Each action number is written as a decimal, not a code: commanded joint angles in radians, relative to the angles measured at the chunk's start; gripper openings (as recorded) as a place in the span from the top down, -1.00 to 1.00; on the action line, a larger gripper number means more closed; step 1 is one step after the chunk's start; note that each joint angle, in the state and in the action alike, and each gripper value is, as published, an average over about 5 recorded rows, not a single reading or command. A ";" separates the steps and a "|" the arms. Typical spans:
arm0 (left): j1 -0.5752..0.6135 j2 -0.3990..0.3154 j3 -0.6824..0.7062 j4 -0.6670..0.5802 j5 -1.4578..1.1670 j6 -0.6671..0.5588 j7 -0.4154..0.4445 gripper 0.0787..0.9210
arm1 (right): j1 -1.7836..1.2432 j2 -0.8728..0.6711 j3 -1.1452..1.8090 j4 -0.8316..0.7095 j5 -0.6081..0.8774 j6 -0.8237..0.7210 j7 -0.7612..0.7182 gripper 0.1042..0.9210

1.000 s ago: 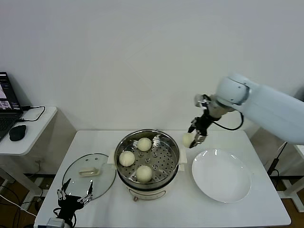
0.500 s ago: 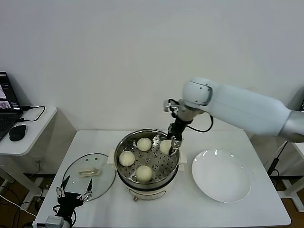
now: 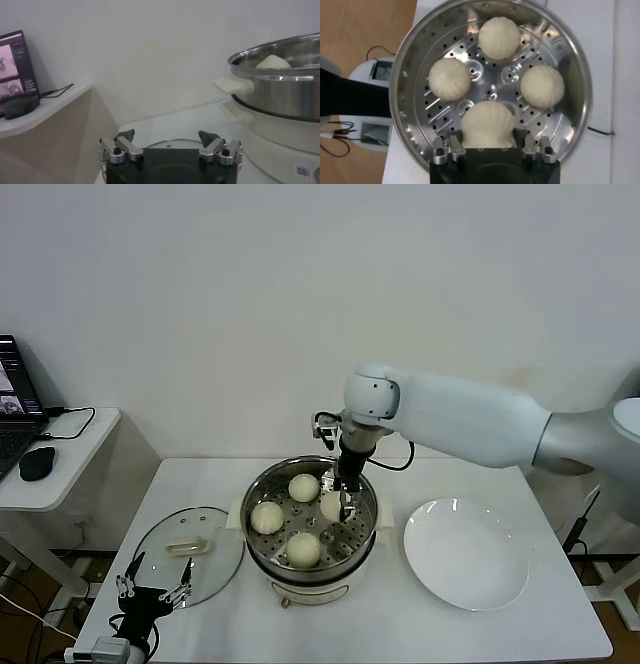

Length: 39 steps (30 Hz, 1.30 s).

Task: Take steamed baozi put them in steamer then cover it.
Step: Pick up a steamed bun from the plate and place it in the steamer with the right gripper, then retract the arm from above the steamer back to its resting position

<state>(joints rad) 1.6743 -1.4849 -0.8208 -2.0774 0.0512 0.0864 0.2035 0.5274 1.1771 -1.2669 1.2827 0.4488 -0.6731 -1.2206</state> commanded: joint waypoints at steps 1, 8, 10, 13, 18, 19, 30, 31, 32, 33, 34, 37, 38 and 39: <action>0.002 0.000 0.000 0.000 -0.002 0.000 0.000 -0.77 | -0.020 0.045 -0.046 -0.027 -0.040 -0.009 0.007 -0.28; 0.002 -0.002 0.003 0.000 -0.003 0.000 -0.001 -0.77 | -0.030 0.058 -0.043 -0.036 -0.060 -0.022 0.019 -0.28; 0.003 -0.003 0.005 0.001 -0.003 0.000 -0.001 -0.77 | -0.030 0.060 -0.043 -0.040 -0.061 -0.025 0.023 -0.30; 0.003 -0.003 0.007 0.005 -0.004 -0.002 -0.001 -0.77 | -0.028 0.059 -0.043 -0.043 -0.059 -0.030 0.030 -0.39; 0.001 -0.007 0.008 0.008 -0.006 -0.002 0.000 -0.77 | -0.018 0.032 -0.018 -0.024 -0.048 -0.041 0.045 -0.67; 0.000 -0.007 0.007 0.007 -0.006 -0.002 0.000 -0.77 | -0.014 0.021 -0.008 -0.015 -0.045 -0.043 0.047 -0.71; -0.007 -0.005 0.000 0.019 -0.046 0.006 -0.049 -0.77 | -0.026 -0.295 0.370 0.123 0.118 0.156 0.240 -0.76; -0.009 -0.007 0.000 0.022 -0.048 0.005 -0.054 -0.77 | -0.051 -0.324 0.407 0.139 0.149 0.187 0.317 -0.76; -0.009 -0.009 0.001 0.026 -0.049 0.003 -0.059 -0.77 | -0.085 -0.352 0.449 0.161 0.177 0.208 0.400 -0.76; -0.010 -0.012 0.004 0.029 -0.050 0.001 -0.065 -0.77 | -0.131 -0.380 0.504 0.187 0.197 0.227 0.484 -0.76; -0.010 -0.015 0.008 0.032 -0.054 0.000 -0.072 -0.77 | -0.184 -0.408 0.564 0.215 0.210 0.248 0.568 -0.76; -0.005 -0.012 0.024 0.035 -0.075 -0.003 -0.095 -0.77 | -0.391 -0.487 0.777 0.302 0.260 0.302 0.792 -0.76; -0.004 -0.009 0.029 0.036 -0.081 -0.003 -0.101 -0.77 | -0.464 -0.507 0.840 0.325 0.280 0.315 0.853 -0.76; -0.004 -0.006 0.033 0.037 -0.085 -0.005 -0.106 -0.77 | -0.548 -0.525 0.923 0.348 0.295 0.328 0.905 -0.76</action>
<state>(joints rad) 1.6681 -1.4977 -0.8062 -2.0490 0.0022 0.0851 0.1426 0.4025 0.9077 -0.8883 1.4331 0.5617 -0.5325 -0.8821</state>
